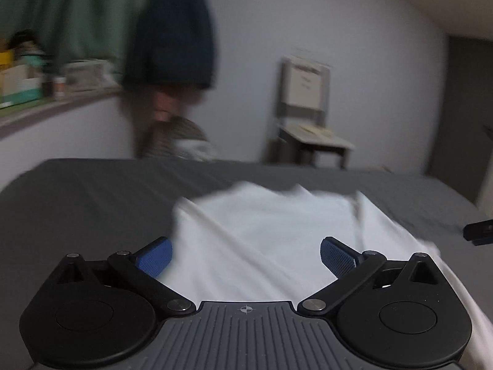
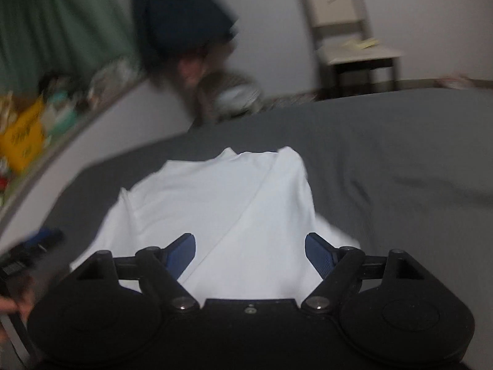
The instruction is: Fold clothes
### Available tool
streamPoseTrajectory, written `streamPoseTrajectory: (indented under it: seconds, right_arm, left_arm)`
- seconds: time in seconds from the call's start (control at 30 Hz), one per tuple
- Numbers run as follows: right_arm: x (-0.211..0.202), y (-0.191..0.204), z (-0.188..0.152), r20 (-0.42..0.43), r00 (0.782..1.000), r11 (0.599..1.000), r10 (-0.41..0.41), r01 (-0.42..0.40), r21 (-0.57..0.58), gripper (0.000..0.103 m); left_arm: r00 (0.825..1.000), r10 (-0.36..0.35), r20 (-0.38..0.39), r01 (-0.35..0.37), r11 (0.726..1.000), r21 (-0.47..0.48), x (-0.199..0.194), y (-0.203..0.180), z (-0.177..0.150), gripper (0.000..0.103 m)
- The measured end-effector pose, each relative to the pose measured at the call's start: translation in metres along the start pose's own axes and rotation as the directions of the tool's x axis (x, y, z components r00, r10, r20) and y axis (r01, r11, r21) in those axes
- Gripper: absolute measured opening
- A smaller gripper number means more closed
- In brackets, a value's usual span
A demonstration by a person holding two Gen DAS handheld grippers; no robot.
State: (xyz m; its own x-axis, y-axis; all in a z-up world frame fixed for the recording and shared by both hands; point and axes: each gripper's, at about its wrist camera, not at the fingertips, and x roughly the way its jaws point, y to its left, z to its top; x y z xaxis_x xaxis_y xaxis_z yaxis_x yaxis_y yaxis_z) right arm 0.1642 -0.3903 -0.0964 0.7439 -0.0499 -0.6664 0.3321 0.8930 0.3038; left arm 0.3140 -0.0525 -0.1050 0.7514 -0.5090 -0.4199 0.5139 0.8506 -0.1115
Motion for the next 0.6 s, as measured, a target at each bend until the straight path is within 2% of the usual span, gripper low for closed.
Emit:
streamPoseTrajectory:
  seconds: [0.07,0.17,0.23,0.3,0.37,0.43,0.5,0.6]
  right_arm:
    - [0.033,-0.017,0.038,-0.035,0.999,1.000,0.013,-0.013,-0.017,0.075]
    - [0.077,-0.037,0.081,-0.093,0.995,0.999,0.038,-0.039,-0.008,0.075]
    - [0.106,-0.047,0.097,-0.148,0.989,0.999,0.024,-0.027,-0.021,0.066]
    - [0.128,-0.054,0.100,-0.197,0.980,1.000,0.007,-0.012,-0.023,0.058]
    - [0.142,-0.058,0.101,-0.230,0.973,0.999,0.028,-0.034,-0.022,0.055]
    - [0.155,-0.060,0.101,-0.253,0.966,0.998,0.059,-0.065,-0.015,0.055]
    - [0.168,-0.061,0.101,-0.273,0.958,0.996,0.088,-0.093,-0.004,0.051]
    - [0.180,-0.059,0.095,-0.275,0.957,0.995,0.095,-0.097,0.006,0.045]
  left_arm:
    - [1.000,0.019,-0.021,-0.019,1.000,-0.009,0.023,0.014,0.018,0.103]
    - [0.993,0.078,-0.084,-0.076,0.997,0.030,0.069,0.026,0.039,0.103]
    - [0.984,0.127,-0.126,-0.122,0.991,0.047,0.106,0.033,0.049,0.102]
    - [0.968,0.161,-0.194,-0.156,0.987,0.041,0.142,0.042,0.053,0.100]
    - [0.953,0.165,-0.253,-0.176,0.984,-0.020,0.171,0.054,0.052,0.083]
    - [0.949,0.115,-0.293,-0.150,0.983,-0.102,0.187,0.065,0.050,0.070]
    - [0.944,0.099,-0.315,-0.145,0.981,-0.125,0.198,0.068,0.048,0.068]
    - [0.930,0.118,-0.348,-0.155,0.985,-0.080,0.214,0.064,0.042,0.068]
